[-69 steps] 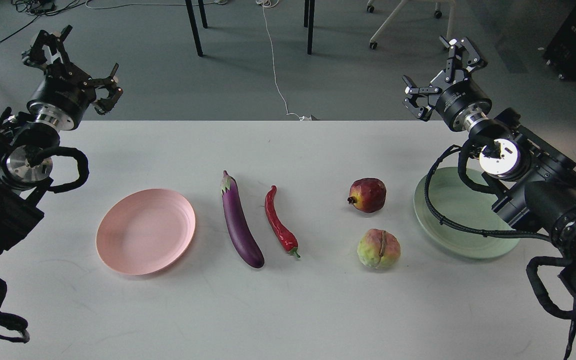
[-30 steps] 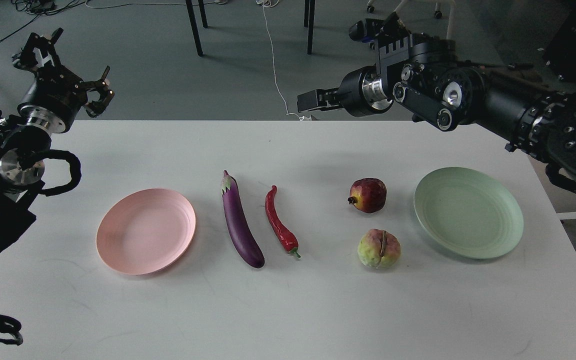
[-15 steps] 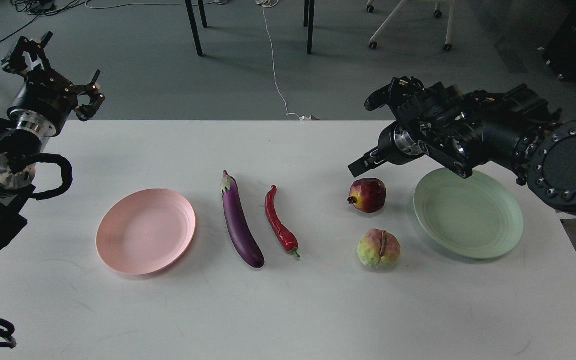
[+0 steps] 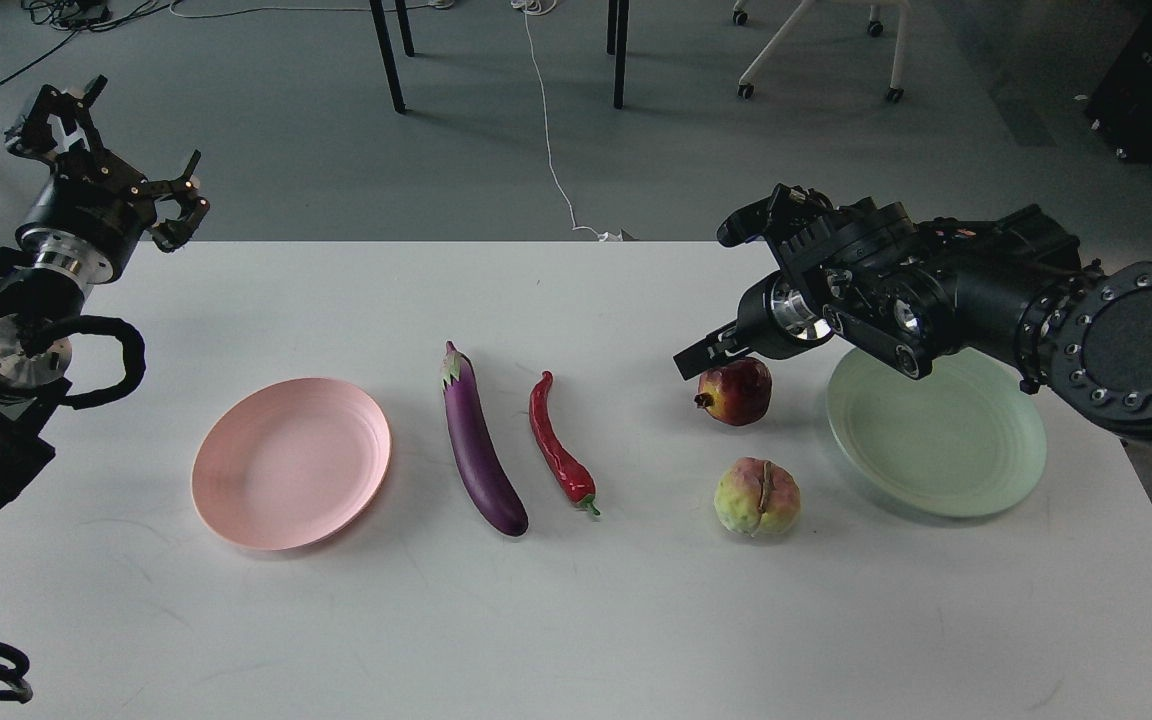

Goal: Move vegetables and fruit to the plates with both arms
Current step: 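Grasp the red apple with the right gripper and lift it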

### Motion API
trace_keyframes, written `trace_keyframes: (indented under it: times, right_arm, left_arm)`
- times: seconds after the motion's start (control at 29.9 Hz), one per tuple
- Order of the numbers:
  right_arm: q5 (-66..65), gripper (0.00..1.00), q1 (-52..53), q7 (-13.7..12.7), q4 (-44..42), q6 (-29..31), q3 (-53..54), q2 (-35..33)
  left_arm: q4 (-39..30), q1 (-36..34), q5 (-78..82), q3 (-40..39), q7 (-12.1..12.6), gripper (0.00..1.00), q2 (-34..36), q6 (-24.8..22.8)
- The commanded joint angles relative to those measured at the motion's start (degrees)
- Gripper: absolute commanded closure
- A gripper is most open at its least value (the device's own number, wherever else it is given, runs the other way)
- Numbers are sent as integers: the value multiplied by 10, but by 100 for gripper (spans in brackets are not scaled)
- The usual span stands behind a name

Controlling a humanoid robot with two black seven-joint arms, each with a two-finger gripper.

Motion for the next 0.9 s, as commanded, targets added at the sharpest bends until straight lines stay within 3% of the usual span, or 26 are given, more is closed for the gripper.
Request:
trace_keyframes:
  times: [0.0, 0.3, 0.63, 0.87]
  right_arm:
    - [-1, 8, -3, 1, 3, 0, -3, 0]
    - [-3, 21, -7, 3, 26, 0, -8, 0]
    - [-3, 57, 3, 1, 55, 0, -30, 0]
    - [-2, 58, 60, 1, 66, 0, -19, -33]
  left_arm:
    - [0, 5, -1, -1, 0, 1, 1, 0]
    - [0, 5, 1, -1, 1, 1, 6, 0]
    - [0, 5, 0, -1, 1, 1, 6, 0]
    - [0, 5, 1, -1, 2, 1, 7, 0]
